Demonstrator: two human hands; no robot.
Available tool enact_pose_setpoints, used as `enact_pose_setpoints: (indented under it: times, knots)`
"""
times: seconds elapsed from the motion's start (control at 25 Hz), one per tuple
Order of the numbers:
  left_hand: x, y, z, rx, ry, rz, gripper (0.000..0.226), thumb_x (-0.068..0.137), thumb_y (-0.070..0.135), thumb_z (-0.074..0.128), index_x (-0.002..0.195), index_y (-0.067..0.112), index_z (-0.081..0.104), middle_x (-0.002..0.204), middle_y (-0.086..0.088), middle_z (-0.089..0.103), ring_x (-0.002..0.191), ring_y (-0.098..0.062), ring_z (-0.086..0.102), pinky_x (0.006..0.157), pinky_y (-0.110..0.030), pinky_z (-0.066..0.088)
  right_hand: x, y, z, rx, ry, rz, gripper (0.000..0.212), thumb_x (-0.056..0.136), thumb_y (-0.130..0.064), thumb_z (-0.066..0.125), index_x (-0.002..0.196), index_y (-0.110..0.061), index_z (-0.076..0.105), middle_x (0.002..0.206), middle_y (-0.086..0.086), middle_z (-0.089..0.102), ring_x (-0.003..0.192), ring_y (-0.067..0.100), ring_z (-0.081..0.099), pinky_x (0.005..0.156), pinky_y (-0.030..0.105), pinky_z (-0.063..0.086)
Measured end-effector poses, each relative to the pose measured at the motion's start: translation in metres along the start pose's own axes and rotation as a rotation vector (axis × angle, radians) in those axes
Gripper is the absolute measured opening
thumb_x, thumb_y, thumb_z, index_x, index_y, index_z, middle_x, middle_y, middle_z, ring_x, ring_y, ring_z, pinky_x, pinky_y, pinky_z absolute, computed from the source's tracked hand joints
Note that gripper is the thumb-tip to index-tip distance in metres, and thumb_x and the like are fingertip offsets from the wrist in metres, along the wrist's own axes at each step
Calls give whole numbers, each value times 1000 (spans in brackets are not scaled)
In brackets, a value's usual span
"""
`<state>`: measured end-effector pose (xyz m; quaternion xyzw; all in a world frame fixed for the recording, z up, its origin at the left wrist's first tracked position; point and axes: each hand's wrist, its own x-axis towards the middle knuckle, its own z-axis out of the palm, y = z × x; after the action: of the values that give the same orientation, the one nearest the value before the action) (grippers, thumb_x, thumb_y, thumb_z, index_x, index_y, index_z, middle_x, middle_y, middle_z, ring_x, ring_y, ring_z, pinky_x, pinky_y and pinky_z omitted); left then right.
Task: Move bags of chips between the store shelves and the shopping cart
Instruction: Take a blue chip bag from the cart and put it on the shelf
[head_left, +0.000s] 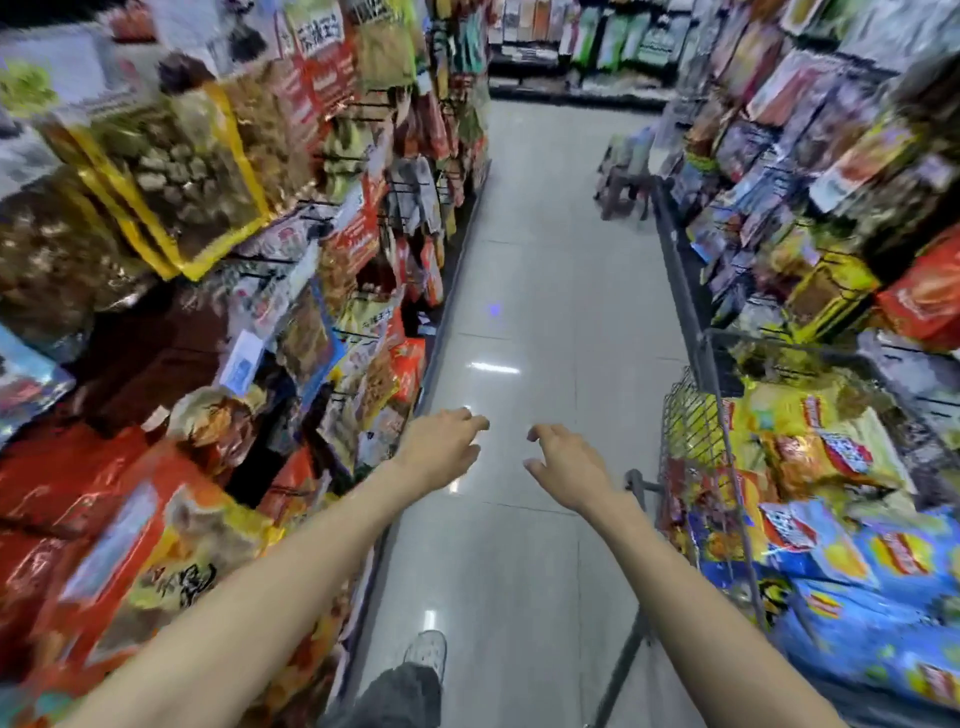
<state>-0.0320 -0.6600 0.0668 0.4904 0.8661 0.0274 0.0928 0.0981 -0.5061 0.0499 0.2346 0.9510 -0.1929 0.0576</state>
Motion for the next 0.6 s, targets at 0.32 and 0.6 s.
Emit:
enact_pose_setpoints:
  times: [0.32, 0.6]
  knots:
    - [203, 63, -10, 57, -129, 454, 40, 101, 29, 43, 141, 24, 45, 134, -2, 54, 119, -28, 53, 90, -37, 43, 39, 112, -48, 122, 178, 396, 36, 94, -29, 57, 128, -16, 50, 126, 7, 53, 117, 32, 53, 91, 43, 47]
    - [326, 230, 8, 104, -162, 849, 39, 99, 30, 46, 137, 24, 49, 125, -5, 58, 114, -32, 59, 84, -44, 54, -2, 246, -93, 181, 318, 767, 37, 95, -28, 55, 127, -9, 50, 122, 11, 53, 115, 35, 52, 86, 45, 47]
